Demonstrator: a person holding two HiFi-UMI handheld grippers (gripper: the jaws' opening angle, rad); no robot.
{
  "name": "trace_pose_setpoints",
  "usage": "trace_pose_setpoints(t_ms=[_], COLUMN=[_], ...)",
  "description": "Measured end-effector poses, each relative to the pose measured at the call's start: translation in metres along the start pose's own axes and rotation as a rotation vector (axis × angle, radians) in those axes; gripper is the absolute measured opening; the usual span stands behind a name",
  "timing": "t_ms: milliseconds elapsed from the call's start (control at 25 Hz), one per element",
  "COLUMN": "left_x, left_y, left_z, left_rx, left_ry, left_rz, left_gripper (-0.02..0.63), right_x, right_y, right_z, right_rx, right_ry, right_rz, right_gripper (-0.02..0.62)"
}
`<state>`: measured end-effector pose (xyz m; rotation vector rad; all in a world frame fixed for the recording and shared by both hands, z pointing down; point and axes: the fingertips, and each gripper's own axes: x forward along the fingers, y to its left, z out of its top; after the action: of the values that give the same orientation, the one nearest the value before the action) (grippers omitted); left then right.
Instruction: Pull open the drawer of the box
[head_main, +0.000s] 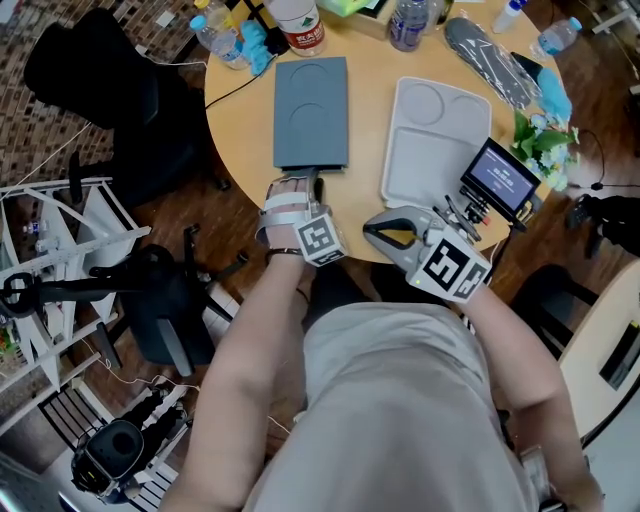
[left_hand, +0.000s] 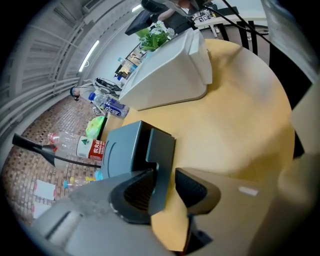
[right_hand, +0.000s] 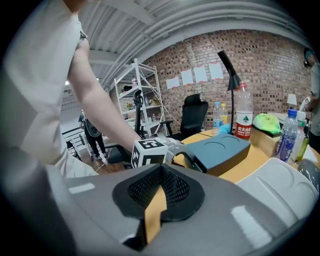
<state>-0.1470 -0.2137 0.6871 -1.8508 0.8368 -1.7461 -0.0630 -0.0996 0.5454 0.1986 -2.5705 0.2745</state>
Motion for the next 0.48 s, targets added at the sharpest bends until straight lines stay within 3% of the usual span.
trace_pose_setpoints(t_ms=[160,240,480], left_x=[0.004,0.002,-0.006], left_y=[0.001,0.004,-0.004], left_z=[-0.002,-0.001,-0.002], left_rx=[0.006,0.010,0.022], left_ry=[0.009,0.007,0.009], left_rz=[0.006,0.013,-0.016], left_gripper=[0.133,0.077,0.069], right_x=[-0.002,-0.005,-0.010], right_y=[0.000,0.000,0.002], right_z=[0.002,0.002,0.002], right_rx=[0.003,0.007,0.004], right_ry=[-0.027,-0.031,-0.024], right_rz=[-0.007,-0.010,-0.016], right_gripper=[0.002,0.002,0.002])
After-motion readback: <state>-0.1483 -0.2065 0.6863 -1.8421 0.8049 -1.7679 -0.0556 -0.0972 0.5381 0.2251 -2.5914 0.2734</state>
